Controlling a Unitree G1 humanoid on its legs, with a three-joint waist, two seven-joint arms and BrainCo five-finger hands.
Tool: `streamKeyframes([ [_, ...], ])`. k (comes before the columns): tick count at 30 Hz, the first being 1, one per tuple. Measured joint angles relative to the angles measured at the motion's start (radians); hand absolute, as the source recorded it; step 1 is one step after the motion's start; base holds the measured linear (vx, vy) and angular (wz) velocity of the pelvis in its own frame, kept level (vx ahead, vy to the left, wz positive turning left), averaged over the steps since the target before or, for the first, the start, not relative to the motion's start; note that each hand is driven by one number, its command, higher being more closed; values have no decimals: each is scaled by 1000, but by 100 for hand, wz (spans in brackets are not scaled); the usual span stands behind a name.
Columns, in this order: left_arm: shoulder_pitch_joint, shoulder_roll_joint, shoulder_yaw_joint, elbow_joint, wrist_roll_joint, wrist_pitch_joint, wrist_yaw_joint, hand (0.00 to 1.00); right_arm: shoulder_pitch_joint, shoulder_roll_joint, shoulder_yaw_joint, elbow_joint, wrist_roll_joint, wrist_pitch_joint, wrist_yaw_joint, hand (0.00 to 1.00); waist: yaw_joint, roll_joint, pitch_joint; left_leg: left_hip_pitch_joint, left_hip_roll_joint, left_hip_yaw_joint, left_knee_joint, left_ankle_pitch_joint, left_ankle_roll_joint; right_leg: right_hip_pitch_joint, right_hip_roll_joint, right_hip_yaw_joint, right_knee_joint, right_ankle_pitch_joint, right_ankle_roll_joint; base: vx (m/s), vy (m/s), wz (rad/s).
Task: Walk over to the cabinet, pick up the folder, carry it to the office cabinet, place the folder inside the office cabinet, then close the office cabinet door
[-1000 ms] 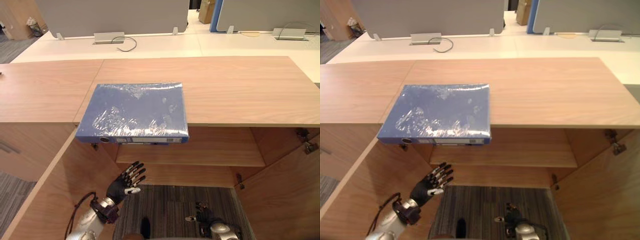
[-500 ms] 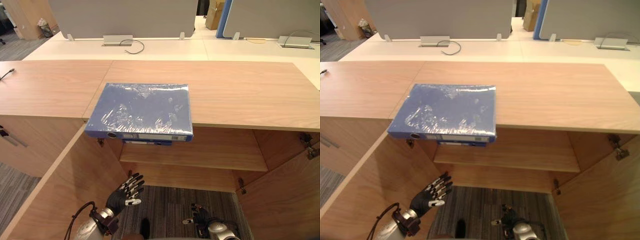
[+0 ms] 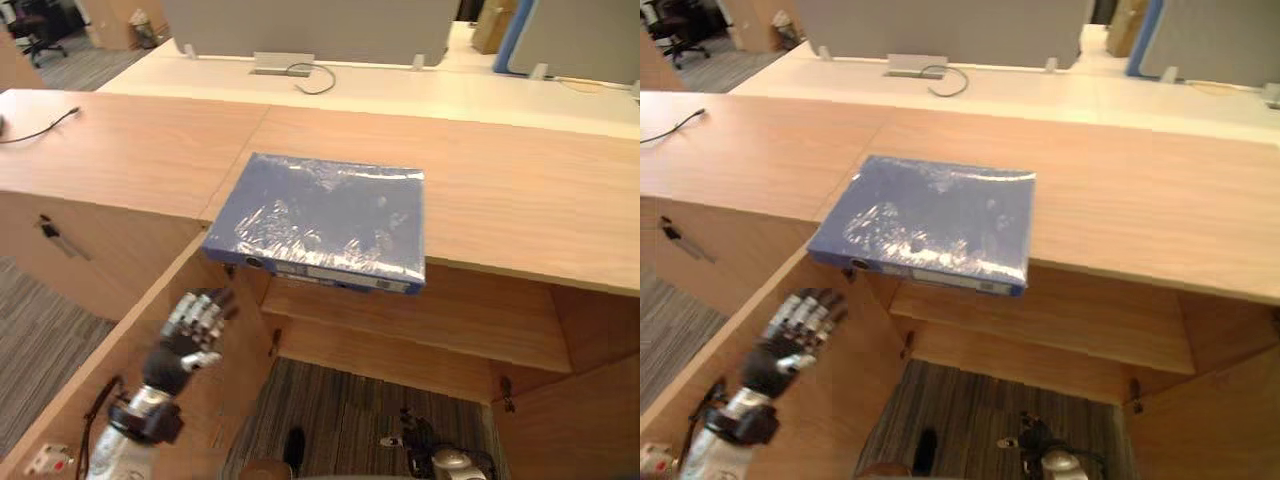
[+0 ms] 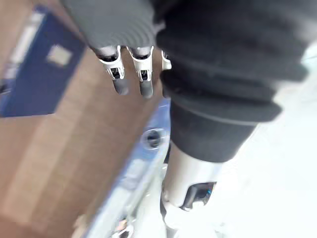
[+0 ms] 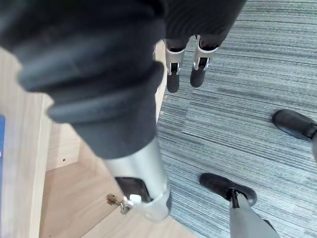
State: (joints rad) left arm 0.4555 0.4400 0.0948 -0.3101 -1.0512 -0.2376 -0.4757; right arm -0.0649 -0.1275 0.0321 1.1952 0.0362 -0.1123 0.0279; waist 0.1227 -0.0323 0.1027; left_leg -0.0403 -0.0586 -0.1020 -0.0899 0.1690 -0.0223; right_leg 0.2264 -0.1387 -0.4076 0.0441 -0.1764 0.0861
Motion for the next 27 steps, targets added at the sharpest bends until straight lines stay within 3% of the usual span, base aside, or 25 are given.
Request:
streamKeyframes([
  [6,-62,-229,244,-137,-52,-89,-9,0,23,1,-92,-4,0,-5,-1,0,40,0,-2,-16,1,-32,0,16,-5,-5,9,-7,7,0,-1,-10,-1,17],
  [10,-101,-288,298,-170,-57,-148,24,0,29,18,-126,-4,-1,-4,-1,0,39,-1,-2,-29,1,-55,-4,31,-6,-7,16,-30,7,-3,-6,-61,2,18],
  [17,-152,-332,332,-261,30,-224,171,0,61,72,-129,-27,-2,3,-1,0,34,-12,-15,-29,7,-66,-5,45,-11,-5,25,-44,11,-5,-9,-54,12,6],
  [20,-162,-342,303,-310,205,-252,355,0,62,96,-128,-28,-3,13,-5,0,27,-19,-19,-29,8,-68,-5,54,-4,-5,26,-48,13,-4,-10,-20,3,3],
  [22,-168,-336,219,-360,506,-249,533,0,59,107,-125,-28,-3,24,-21,0,28,-20,-20,-30,8,-68,-5,52,-7,-6,26,-47,13,-3,-12,0,0,0],
  [24,-188,-309,119,-375,713,-242,614,0,57,113,-115,-27,-2,30,-27,0,29,-20,-21,-31,11,-65,-5,51,-7,-9,28,-41,11,-2,-12,-21,8,-8],
  [25,-205,-291,65,-374,870,-226,660,0,55,114,-101,-27,-2,32,-32,0,28,-21,-23,-33,16,-57,-5,51,-8,-14,30,-31,11,-1,-14,-14,2,-17],
  [26,-212,-281,41,-374,923,-222,677,0,54,114,-89,-26,-2,32,-32,0,27,-22,-27,-35,19,-50,-5,51,-10,-19,31,-26,11,0,-15,-13,-2,-29],
  [27,-225,-263,2,-363,1076,-210,720,0,55,114,-71,-25,-3,33,-33,0,25,-25,-38,-40,25,-41,-5,50,-12,-30,33,-19,10,3,-17,1,-10,-30],
])
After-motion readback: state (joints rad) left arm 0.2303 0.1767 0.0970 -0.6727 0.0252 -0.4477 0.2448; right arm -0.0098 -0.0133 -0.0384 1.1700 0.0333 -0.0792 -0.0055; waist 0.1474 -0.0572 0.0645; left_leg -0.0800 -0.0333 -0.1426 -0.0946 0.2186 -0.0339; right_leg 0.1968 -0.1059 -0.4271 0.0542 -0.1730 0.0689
